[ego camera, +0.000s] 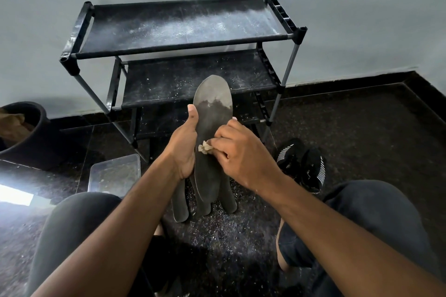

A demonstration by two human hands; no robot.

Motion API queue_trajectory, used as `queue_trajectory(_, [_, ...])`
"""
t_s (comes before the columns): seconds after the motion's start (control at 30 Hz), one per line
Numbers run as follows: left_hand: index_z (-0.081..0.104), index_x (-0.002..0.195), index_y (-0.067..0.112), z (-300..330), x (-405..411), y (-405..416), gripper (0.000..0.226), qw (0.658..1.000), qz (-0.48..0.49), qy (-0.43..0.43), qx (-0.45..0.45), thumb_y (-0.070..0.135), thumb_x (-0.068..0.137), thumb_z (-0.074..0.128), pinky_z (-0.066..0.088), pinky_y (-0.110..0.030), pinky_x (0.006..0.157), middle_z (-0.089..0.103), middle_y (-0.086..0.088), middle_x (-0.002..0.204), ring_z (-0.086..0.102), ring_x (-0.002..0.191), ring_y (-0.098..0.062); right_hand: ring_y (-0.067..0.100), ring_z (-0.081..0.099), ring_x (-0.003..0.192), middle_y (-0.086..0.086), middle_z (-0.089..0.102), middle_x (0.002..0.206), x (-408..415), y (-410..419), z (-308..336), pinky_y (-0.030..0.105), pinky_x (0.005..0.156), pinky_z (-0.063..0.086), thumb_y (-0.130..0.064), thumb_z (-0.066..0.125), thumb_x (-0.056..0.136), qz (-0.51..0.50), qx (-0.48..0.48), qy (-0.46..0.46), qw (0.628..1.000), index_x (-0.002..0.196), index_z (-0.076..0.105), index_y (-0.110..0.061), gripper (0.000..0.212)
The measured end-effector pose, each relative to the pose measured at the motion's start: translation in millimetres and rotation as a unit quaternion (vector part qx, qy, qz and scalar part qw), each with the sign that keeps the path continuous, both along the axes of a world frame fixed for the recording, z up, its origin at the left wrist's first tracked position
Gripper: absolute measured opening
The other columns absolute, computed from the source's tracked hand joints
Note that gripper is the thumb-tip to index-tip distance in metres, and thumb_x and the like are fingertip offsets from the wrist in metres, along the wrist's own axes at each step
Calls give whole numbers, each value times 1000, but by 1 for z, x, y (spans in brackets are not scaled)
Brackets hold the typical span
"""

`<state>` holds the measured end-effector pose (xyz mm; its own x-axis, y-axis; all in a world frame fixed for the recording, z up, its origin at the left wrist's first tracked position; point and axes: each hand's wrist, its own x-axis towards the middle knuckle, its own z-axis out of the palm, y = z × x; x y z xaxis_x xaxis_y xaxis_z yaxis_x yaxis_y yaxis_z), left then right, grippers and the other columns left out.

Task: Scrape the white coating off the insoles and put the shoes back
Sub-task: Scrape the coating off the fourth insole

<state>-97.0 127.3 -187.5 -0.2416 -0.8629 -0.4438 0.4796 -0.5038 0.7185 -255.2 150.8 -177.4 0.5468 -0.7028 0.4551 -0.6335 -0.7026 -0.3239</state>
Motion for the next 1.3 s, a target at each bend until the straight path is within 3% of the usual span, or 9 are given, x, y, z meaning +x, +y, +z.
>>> queue_trajectory(0.1, [57, 144, 7, 4, -9, 5, 82, 1000, -11, 21, -8, 69, 103, 23, 55, -38, 103, 63, -15, 143, 61, 132, -25, 19, 50, 86, 2, 58, 84, -3, -5, 2, 35, 78, 49, -16, 65, 93, -46, -3, -14, 999, 90, 73, -6, 13])
queue_trajectory(0.23, [60, 139, 11, 2, -23, 14, 70, 1000, -8, 19, -10, 61, 108, 21, 51, -40, 107, 67, -13, 137, 65, 127, -24, 19, 51, 88, 3, 60, 91, -11, -16, 4, 34, 79, 51, -15, 68, 91, -112, -3, -46, 993, 102, 73, -6, 15])
queue_trajectory(0.33, [60, 139, 9, 0, -21, 13, 70, 1000, -2, 18, -14, 59, 108, 21, 51, -40, 107, 67, -14, 137, 65, 127, -24, 18, 49, 87, 1, 60, 90, -10, -14, 4, 32, 78, 51, -13, 67, 92, -93, 2, -48, 994, 103, 74, -7, 14])
queue_trajectory(0.5, [54, 145, 2, 1, -8, 7, 76, 1000, 13, 20, -8, 61, 107, 23, 52, -35, 108, 62, -17, 143, 60, 133, -25, 21, 50, 87, -2, 62, 82, 0, 1, -1, 42, 80, 48, -13, 63, 93, -8, -10, -13, 1000, 92, 77, -10, 14])
queue_trajectory(0.63, [59, 140, 5, 3, -12, 11, 73, 1000, -12, 27, 5, 61, 107, 23, 56, -36, 103, 67, -15, 136, 66, 124, -24, 18, 50, 90, -9, 65, 86, -7, -4, 1, 39, 75, 40, -26, 62, 93, -42, -44, 23, 998, 92, 77, -18, 16])
queue_trajectory(0.83, [55, 144, 5, 2, -24, 19, 73, 999, -31, 37, 21, 59, 106, 25, 35, -46, 122, 60, -20, 144, 57, 134, -29, 19, 50, 91, -7, 66, 92, -15, -18, 3, 39, 77, 42, -22, 71, 89, -143, -42, -52, 987, 97, 76, -16, 12])
queue_trajectory(0.97, [61, 138, 6, 2, -19, 16, 72, 999, -36, 31, 27, 61, 106, 28, 50, -41, 108, 66, -19, 135, 66, 120, -26, 16, 48, 91, -10, 65, 91, -6, -7, 0, 40, 80, 43, -20, 72, 87, -71, 14, -69, 995, 99, 77, -18, 13])
queue_trajectory(1.13, [57, 143, 6, 4, -10, 14, 71, 998, -25, 37, 34, 60, 108, 26, 54, -36, 105, 63, -15, 143, 63, 128, -24, 12, 47, 90, -15, 64, 87, -4, -1, 4, 43, 89, 42, -24, 71, 86, 31, 60, -46, 997, 94, 79, -23, 11])
queue_trajectory(1.3, [56, 144, 7, 6, -23, 18, 69, 996, -40, 66, 41, 58, 107, 28, 56, -43, 100, 69, -17, 129, 70, 111, -28, 15, 50, 87, -8, 66, 85, -21, -21, 10, 43, 76, 47, -21, 74, 84, -58, 30, -86, 994, 92, 78, -18, 9])
